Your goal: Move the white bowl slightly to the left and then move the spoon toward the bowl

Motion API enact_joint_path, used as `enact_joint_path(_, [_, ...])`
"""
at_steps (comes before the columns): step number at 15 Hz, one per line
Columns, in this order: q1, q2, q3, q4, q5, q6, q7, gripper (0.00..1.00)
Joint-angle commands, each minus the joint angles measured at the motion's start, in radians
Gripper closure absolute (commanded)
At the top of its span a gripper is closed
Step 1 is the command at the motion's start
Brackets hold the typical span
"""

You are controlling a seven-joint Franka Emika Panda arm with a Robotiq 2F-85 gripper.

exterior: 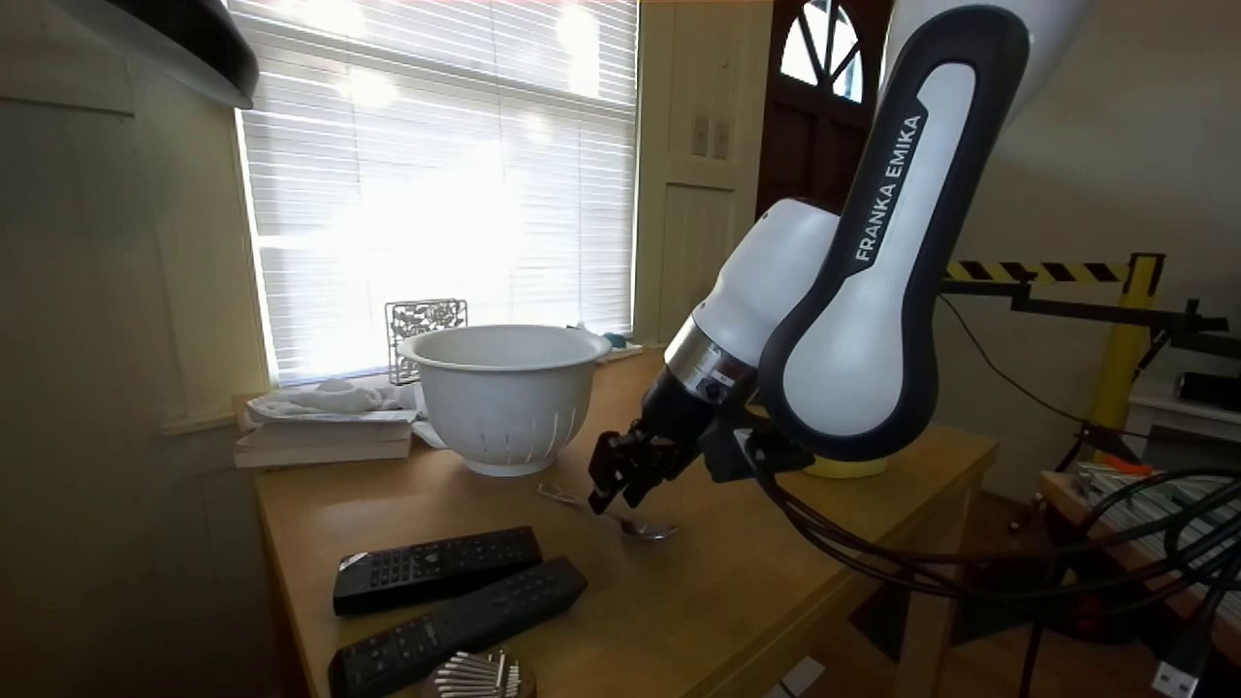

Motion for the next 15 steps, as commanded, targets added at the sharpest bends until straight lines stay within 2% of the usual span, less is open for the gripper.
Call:
enact_joint_path(1, [-0.002,0.031,0.007,0.019,0.016,0.021,-0.009,0.48])
enact_joint_path(5, [-0.006,0.032,0.017,0.019,0.006,0.036,-0.013,0.43])
enact_joint_path(7, [-0.005,0.033,0.019,0.017,0.001,0.034,-0.022,0.47])
enact_joint_path(9, [-0.001,0.035,0.016,0.016,-0.002,0.041,-0.034,0.61])
enact_joint_path(10, [-0.002,0.035,0.017,0.015,-0.003,0.042,-0.039,0.75])
enact_joint_path(13, [-0.005,0.038,0.018,0.017,-0.007,0.052,-0.049,0.99])
enact_joint_path(15, [-0.010,0.041,0.024,0.020,-0.011,0.057,-0.049,1.00])
